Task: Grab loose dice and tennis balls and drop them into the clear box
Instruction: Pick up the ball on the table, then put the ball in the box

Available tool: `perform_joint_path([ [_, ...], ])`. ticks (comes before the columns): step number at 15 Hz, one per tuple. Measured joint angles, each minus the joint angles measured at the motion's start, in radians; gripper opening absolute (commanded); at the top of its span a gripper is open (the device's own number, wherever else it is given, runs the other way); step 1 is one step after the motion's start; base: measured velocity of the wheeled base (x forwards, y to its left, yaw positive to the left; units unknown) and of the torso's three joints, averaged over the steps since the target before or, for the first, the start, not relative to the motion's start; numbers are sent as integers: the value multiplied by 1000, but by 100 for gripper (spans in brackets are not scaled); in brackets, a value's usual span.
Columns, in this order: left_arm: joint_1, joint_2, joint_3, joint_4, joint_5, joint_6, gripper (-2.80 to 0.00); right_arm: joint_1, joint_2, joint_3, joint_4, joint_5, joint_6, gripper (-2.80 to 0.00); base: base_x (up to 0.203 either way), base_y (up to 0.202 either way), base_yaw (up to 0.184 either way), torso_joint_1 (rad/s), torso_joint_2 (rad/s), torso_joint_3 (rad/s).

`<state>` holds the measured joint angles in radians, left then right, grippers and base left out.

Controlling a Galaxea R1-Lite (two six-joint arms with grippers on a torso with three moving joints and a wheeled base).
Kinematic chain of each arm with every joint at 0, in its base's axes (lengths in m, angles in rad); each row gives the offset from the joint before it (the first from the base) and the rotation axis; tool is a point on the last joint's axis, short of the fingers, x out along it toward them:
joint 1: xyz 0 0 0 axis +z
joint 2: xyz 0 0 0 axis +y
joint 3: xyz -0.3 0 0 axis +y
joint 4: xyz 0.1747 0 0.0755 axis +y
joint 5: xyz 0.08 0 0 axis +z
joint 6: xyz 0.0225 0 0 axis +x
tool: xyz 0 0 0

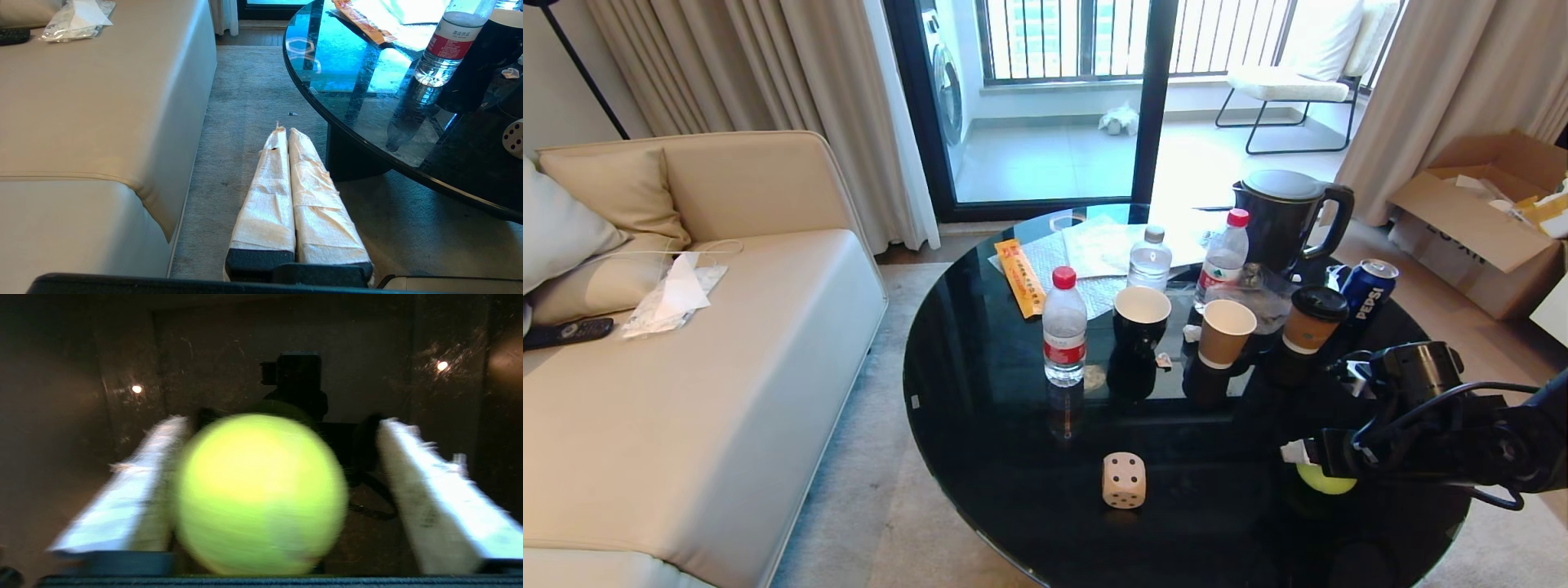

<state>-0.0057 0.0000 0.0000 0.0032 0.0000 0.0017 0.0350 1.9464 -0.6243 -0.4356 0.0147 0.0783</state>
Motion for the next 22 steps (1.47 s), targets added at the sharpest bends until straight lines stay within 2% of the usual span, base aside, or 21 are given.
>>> perform_joint_path([
  [8, 0, 0, 0, 0, 0, 0, -280, -6, 3, 14, 4, -1, -7, -280, 0, 0, 0, 0, 0, 0],
  [13, 0, 0, 0, 0, 0, 0, -280, -17, -92, 63, 8, -27, -6, -280, 0, 0, 0, 0, 0, 0],
  [17, 0, 0, 0, 0, 0, 0, -280, -17, -291, 141, 63, -39, -4, -280, 0, 0, 0, 0, 0, 0],
  [22, 0, 0, 0, 0, 0, 0, -280, -19, -758, 208, 324, -41, -2, -280, 0, 0, 0, 0, 0, 0],
])
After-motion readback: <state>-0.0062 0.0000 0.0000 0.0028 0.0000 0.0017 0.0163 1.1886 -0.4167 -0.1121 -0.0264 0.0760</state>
